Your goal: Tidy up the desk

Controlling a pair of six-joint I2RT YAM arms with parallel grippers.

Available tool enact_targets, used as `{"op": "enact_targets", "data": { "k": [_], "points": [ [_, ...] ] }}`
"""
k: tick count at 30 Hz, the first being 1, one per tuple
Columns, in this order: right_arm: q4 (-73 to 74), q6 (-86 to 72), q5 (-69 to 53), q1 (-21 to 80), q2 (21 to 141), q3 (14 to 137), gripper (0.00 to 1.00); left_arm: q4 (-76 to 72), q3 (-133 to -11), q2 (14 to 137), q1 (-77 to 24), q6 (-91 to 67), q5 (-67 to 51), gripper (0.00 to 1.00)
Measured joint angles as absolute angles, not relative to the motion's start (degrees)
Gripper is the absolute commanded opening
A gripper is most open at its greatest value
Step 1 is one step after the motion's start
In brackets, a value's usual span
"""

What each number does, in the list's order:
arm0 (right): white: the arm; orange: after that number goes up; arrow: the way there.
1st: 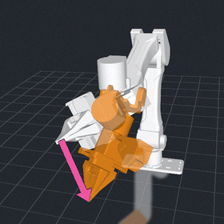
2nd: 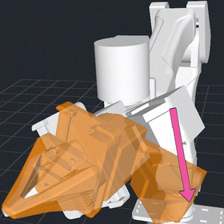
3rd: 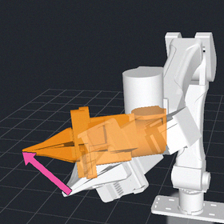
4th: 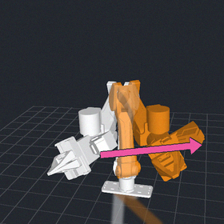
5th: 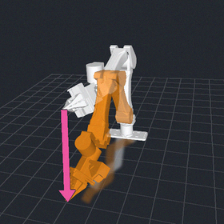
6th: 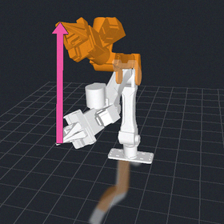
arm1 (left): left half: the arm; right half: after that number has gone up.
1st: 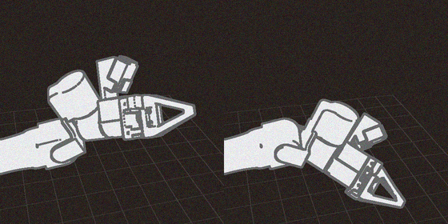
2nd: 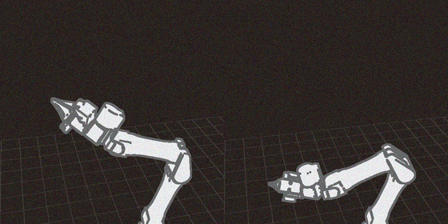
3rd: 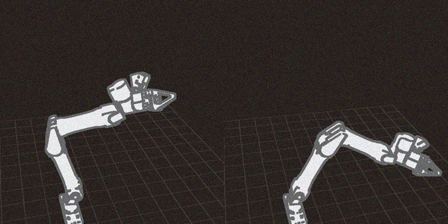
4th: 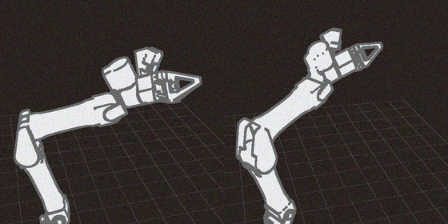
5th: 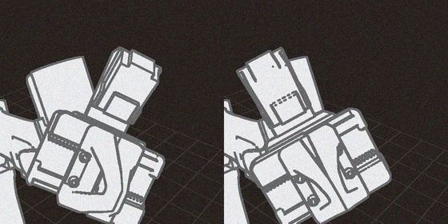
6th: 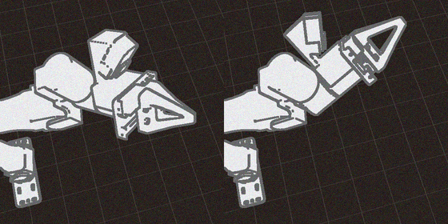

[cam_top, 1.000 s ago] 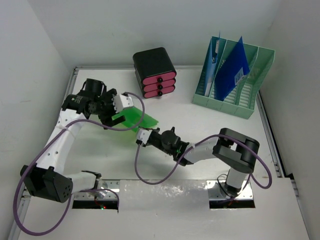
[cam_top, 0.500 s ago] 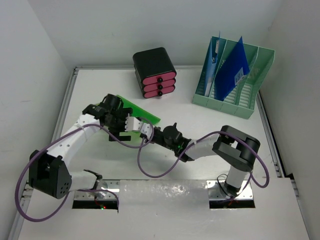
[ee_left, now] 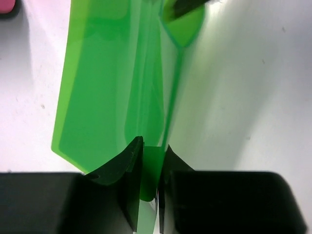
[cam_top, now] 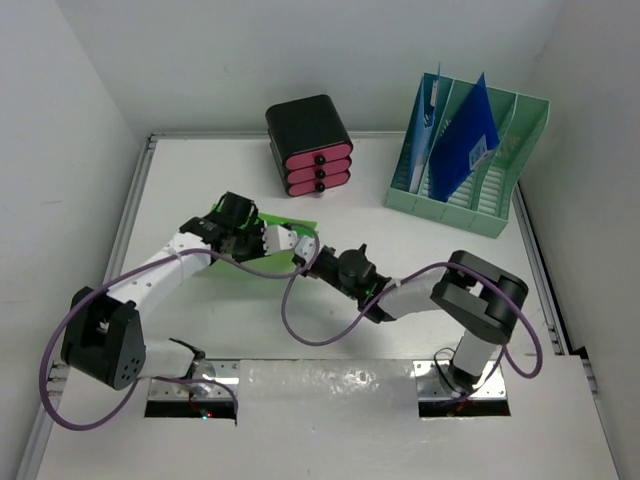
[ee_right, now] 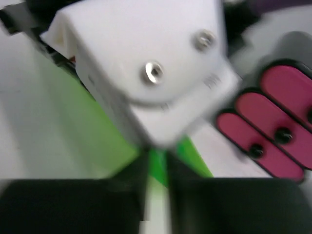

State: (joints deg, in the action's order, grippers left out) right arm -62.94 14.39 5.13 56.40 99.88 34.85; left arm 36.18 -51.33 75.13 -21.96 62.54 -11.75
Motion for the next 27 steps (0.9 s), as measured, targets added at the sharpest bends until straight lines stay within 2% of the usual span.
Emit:
{"op": "enact_targets", "data": {
  "k": [1,3,4,5,6,11,14,19,27],
  "points": [
    [-63.5,14.5,7.2,56.4,98.7,33.9,0.45,35.7,-51.4,75.2,-22.1,60.7,-11.5,0.00],
    [-63.8,14.3,11.1,56.2,95.2,31.9,0.61,34.7,-52.8,75.7,-22.0,55.1,-10.4,0.00],
    [-63.3,14.3,14.1,56.6,92.9,30.9,0.72,33.8,-54.8,76.2,-21.9,50.9,-9.3,0.00],
    [-62.6,13.8,16.5,56.9,91.0,30.4,0.76,33.2,-56.8,76.6,-21.8,47.4,-8.3,0.00],
    [-60.8,13.5,20.2,57.3,88.4,30.3,0.77,32.1,-59.4,76.9,-21.7,43.0,-7.2,0.00],
    [-45.1,6.1,36.0,57.6,75.1,36.0,0.70,30.5,-72.4,77.2,-21.1,23.4,-3.9,0.00],
    [-39.6,3.0,43.2,60.6,72.7,41.1,0.79,27.0,-75.2,75.9,-21.1,11.5,-1.9,0.00],
    [-39.5,7.0,49.0,72.6,79.6,47.9,0.84,26.1,-77.6,75.6,-21.2,-5.3,2.2,0.00],
    [-34.1,6.4,47.0,73.5,89.9,59.3,0.84,25.9,-79.5,76.1,-21.2,-20.2,8.8,0.00]
  ]
}}
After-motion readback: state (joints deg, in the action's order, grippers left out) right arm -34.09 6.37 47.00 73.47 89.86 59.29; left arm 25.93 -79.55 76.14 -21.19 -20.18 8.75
